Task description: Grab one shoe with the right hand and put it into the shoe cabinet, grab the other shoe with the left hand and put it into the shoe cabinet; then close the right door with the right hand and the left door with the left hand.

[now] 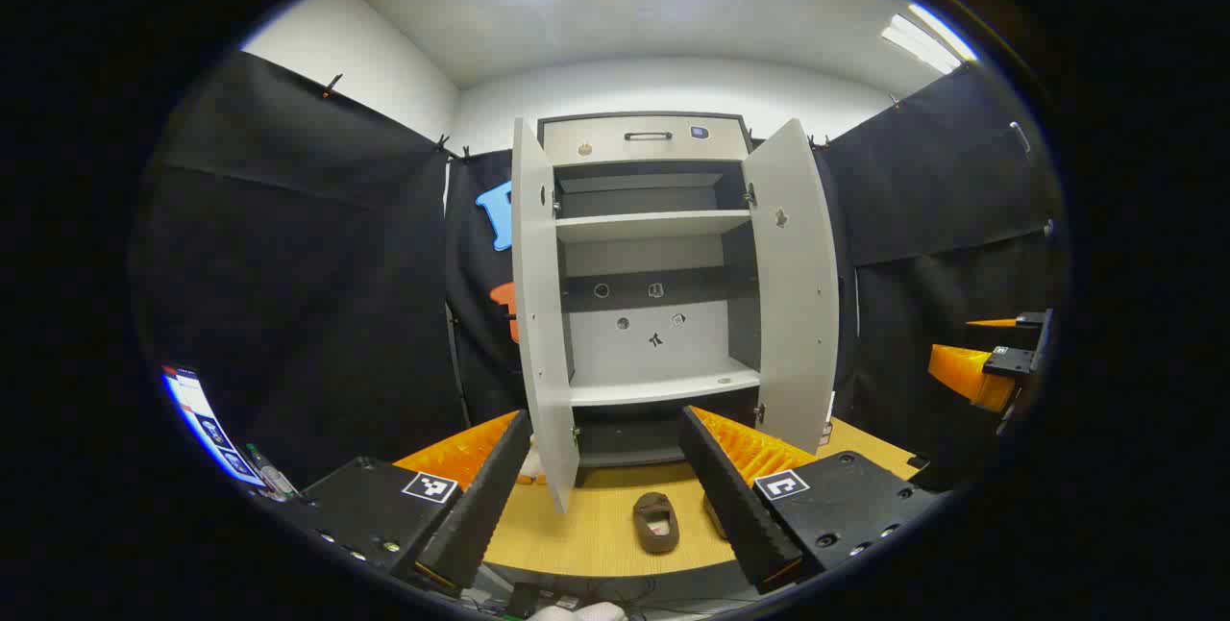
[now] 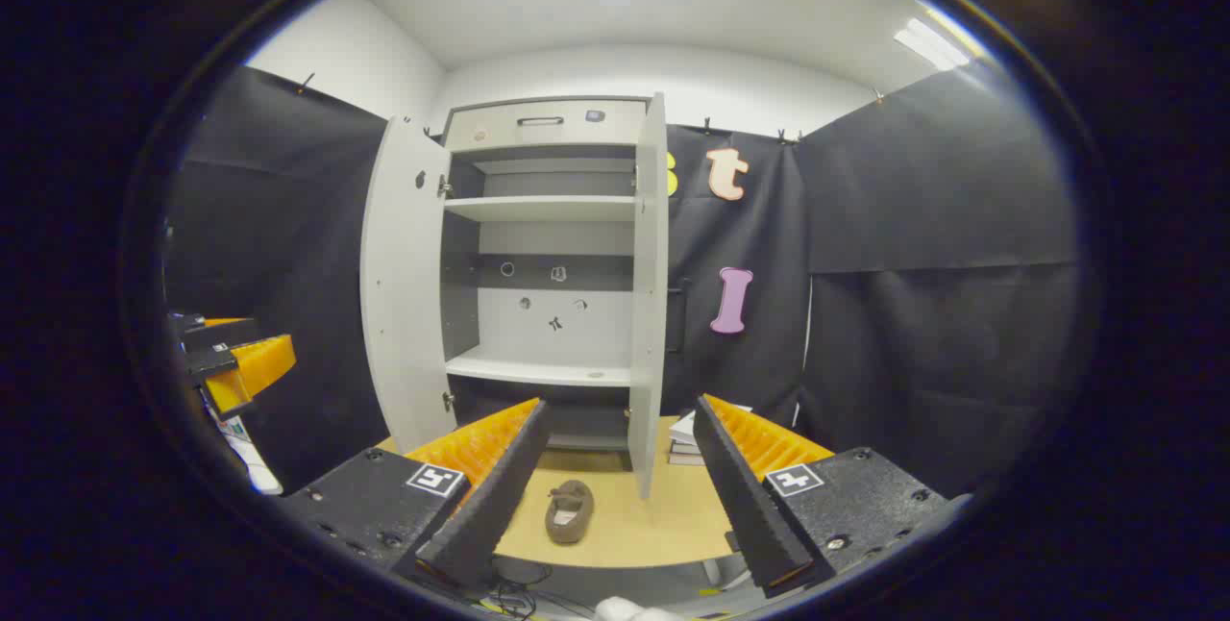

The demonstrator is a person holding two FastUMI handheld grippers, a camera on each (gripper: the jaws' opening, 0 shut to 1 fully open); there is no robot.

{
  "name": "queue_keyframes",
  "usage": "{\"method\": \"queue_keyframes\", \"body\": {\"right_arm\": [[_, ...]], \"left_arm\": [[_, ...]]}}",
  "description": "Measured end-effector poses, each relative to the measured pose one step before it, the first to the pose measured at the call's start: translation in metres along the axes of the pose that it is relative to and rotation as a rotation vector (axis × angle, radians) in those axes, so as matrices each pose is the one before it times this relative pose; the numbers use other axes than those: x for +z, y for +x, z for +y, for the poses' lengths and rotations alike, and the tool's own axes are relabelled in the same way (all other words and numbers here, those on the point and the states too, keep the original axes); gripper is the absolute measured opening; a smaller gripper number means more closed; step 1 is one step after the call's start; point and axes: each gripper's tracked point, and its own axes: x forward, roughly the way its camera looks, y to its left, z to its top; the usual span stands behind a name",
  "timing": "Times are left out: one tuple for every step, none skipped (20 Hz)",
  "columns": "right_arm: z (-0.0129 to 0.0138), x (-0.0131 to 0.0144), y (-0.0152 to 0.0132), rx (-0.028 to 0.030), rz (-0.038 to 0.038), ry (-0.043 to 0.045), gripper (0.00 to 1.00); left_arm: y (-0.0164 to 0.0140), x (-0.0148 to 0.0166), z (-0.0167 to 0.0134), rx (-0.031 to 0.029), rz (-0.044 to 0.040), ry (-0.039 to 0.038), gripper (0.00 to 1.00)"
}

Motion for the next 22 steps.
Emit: {"method": "queue_keyframes", "body": {"right_arm": [[-0.00133, -0.00195, 0.00131, -0.00006, 0.00619, 0.00084, 0.99], [-0.00148, 0.00078, 0.00122, -0.00193, -0.00231, -0.00039, 0.99], [-0.0022, 0.00093, 0.0009, -0.00599, -0.00107, -0.00245, 0.99], [-0.00136, -0.00057, 0.00018, -0.00525, 0.00143, -0.00041, 0.99], [0.00032, -0.00095, 0.00025, -0.00158, 0.00147, 0.00157, 0.99], [-0.00003, 0.00101, 0.00036, -0.00323, -0.00367, 0.00198, 0.99], [-0.00095, 0.00108, 0.00086, -0.00563, -0.00153, -0.0022, 0.98], [-0.00035, -0.00021, 0.00081, -0.00415, 0.00328, -0.00427, 0.99], [0.0013, -0.00007, 0.00016, -0.00023, 0.0001, -0.00085, 0.99], [0.00164, 0.00197, 0.00076, -0.0025, -0.00125, -0.00014, 0.99], [0.00153, 0.00027, 0.00104, -0.0003, -0.00001, -0.00202, 0.99], [0.00384, 0.00105, 0.00112, 0.00126, -0.00254, -0.00413, 0.99], [0.00366, -0.0007, 0.00159, 0.0025, 0.00112, -0.0067, 0.99], [0.00477, -0.00273, 0.00262, 0.00584, 0.00589, -0.00712, 0.99], [0.00551, -0.00347, 0.0041, 0.00752, 0.00747, -0.00553, 0.99], [0.00596, -0.00555, 0.00535, 0.01194, 0.01943, -0.00334, 1.0], [0.00738, -0.00853, 0.00623, 0.01753, 0.0286, -0.00093, 0.99], [0.00672, -0.00725, 0.00799, 0.01741, 0.02296, 0.00193, 0.99], [0.00646, -0.00629, 0.00935, 0.0158, 0.02316, -0.00198, 0.99], [0.00628, -0.00931, 0.01139, 0.01414, 0.02155, -0.00605, 0.99], [0.00559, -0.01099, 0.01227, 0.01253, 0.03113, -0.00664, 0.99], [0.00613, -0.01321, 0.01307, 0.01544, 0.03664, -0.00373, 0.99]], "left_arm": [[0.00015, -0.00094, -0.00029, 0.00043, 0.00589, -0.00049, 0.96], [-0.00033, -0.00056, -0.00101, -0.00451, -0.00038, -0.00224, 0.96], [0.0014, -0.00012, -0.00087, -0.0054, -0.00057, -0.00002, 0.96], [0.00118, -0.00091, 0.00054, 0.00138, 0.00049, 0.00536, 0.96], [-0.0002, -0.00068, 0.00096, 0.00159, 0.00013, 0.00343, 0.96], [0.00261, 0.0008, 0.00019, -0.00346, 0.0004, -0.00247, 0.96], [0.00132, 0.0007, -0.00056, -0.00547, -0.00151, -0.00443, 0.96], [-0.00034, 0.0008, 0.00071, -0.00242, -0.00159, -0.00276, 0.96], [0.00062, 0.00104, 0.0026, 0.00157, -0.00281, 0.0014, 0.96], [0.00053, -0.00035, 0.00352, 0.00358, -0.00238, 0.0026, 0.96], [0.00001, -0.00029, 0.00279, 0.00324, -0.00247, 0.00143, 0.96], [-0.00017, -0.00104, 0.00263, 0.00214, -0.00038, -0.00004, 0.96], [-0.00019, -0.00106, 0.00246, 0.00228, 0.00015, -0.0018, 0.96], [-0.00007, -0.0014, 0.00262, 0.00257, 0.0023, 0.00154, 0.96], [0.00021, -0.00219, 0.00291, 0.00498, 0.00428, 0.00322, 0.96], [-0.0011, -0.00358, 0.00292, 0.00478, 0.0048, 0.00129, 0.96], [0.00033, -0.00252, 0.0019, 0.0031, 0.00433, -0.0007, 0.96], [0.00068, -0.00269, 0.00178, 0.00195, 0.0075, -0.0016, 0.96], [0.00039, -0.00218, 0.00156, 0.00642, 0.00594, 0.0004, 0.96], [0.00086, -0.00189, 0.00315, 0.01033, 0.00417, 0.00113, 0.96], [0.00141, -0.00091, 0.00327, 0.01059, 0.00398, -0.00019, 0.96], [0.00116, -0.00206, 0.00217, 0.01023, 0.00617, -0.0061, 0.96]]}}
